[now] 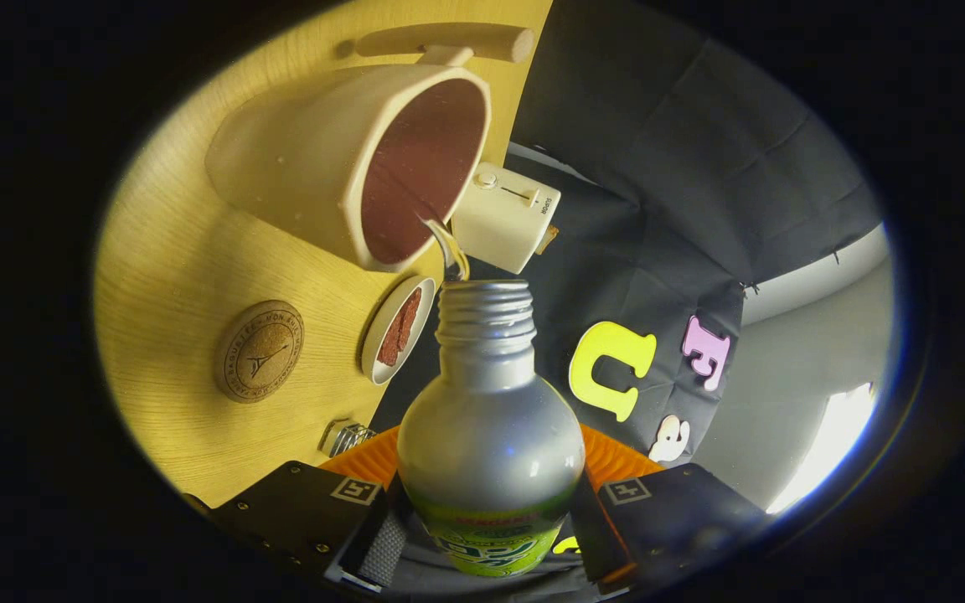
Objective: Take the bottle from table, then pour the juice into the cup, finally place the bottle on the coaster
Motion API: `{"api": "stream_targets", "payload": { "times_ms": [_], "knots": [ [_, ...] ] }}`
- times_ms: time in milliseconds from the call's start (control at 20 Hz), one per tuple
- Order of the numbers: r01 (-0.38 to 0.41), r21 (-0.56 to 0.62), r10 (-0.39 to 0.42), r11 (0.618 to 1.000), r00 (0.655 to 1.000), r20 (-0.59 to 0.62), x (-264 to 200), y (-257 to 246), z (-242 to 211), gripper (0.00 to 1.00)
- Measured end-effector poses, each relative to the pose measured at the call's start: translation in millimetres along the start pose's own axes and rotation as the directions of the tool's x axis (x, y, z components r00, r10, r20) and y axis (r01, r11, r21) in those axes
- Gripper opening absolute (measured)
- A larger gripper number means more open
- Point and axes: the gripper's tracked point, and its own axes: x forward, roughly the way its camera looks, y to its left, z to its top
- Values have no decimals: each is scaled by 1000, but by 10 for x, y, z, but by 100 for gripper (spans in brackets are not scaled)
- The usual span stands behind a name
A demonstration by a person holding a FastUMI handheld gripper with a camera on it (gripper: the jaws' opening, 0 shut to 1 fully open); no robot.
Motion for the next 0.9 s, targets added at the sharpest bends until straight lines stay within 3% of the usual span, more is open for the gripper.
{"api": "stream_targets", "payload": {
  "times_ms": [900],
  "knots": [
    [-2,-179,6,984,1000,23,-60,-87,49,81]
  ]
}}
